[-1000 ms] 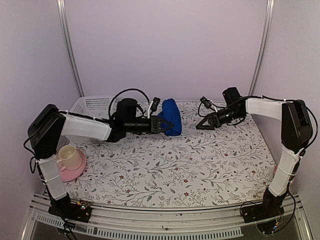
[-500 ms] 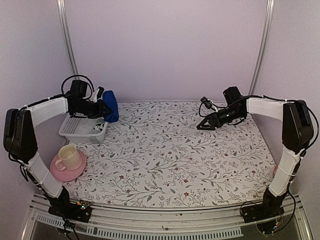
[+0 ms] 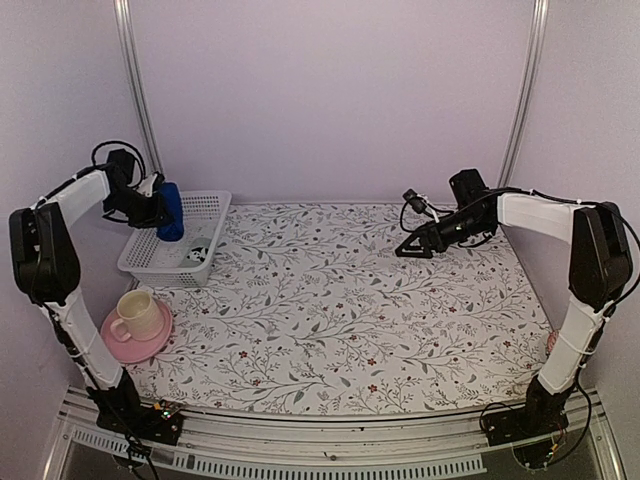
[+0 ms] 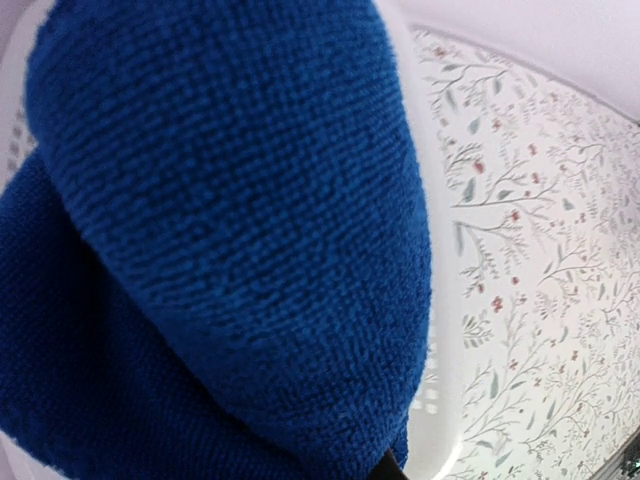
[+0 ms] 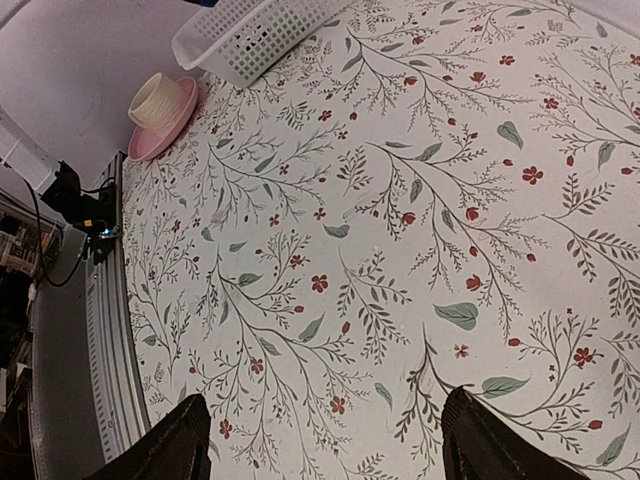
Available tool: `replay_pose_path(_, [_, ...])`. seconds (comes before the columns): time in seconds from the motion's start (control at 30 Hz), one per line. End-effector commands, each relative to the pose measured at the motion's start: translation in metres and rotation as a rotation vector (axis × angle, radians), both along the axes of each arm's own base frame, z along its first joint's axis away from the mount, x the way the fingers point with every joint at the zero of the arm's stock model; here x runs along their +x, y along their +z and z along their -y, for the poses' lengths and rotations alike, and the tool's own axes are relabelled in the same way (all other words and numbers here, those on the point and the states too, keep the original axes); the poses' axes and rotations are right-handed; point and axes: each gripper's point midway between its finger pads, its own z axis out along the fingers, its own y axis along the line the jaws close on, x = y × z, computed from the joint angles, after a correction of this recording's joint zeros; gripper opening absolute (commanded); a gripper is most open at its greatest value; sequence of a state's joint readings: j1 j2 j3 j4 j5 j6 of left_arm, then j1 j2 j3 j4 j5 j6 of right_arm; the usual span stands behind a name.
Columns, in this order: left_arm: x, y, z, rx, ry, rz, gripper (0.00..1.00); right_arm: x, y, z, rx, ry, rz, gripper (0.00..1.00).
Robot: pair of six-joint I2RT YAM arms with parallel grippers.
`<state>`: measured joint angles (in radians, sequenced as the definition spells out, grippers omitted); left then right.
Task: Roll the towels
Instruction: Place the towel in the storage box.
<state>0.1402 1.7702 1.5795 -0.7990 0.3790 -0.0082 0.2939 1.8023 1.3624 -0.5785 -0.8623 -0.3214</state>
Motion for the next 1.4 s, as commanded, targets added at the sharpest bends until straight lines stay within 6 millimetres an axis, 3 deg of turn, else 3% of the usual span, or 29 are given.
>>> replay_pose_path(0.0, [-0.021,-0.045,-0.030,0.065,0.028,-0.169,0.00,0.001,0.018,0.001,0.016,0.015,0.049,0.80])
replay_pose_path(0.13, [-0.025,-0.068,-0.030,0.046,0.006,-0.232,0.00,0.002,0.019,0.003,0.019,0.013,0.046,0.80])
replay_pose_path(0.43, [-0.032,-0.096,-0.030,-0.044,-0.026,-0.303,0.00,0.000,0.022,0.005,0.038,0.020,0.039,0.80])
replay_pose_path(0.73, [-0.044,-0.105,-0.020,-0.087,-0.082,-0.323,0.00,-0.001,0.025,0.005,0.058,0.029,0.030,0.80])
replay_pose_path(0.93, [-0.052,-0.137,-0.011,-0.147,-0.106,-0.413,0.00,-0.003,0.029,0.005,0.067,0.035,0.031,0.79])
replay_pose_path(1.17, [-0.051,-0.152,-0.025,-0.083,-0.061,-0.469,0.01,-0.004,0.028,0.004,0.080,0.043,0.017,0.79])
replay_pose_path(1.37, [-0.049,-0.143,-0.050,0.021,0.013,-0.459,0.40,-0.005,0.028,0.003,0.091,0.051,0.010,0.79])
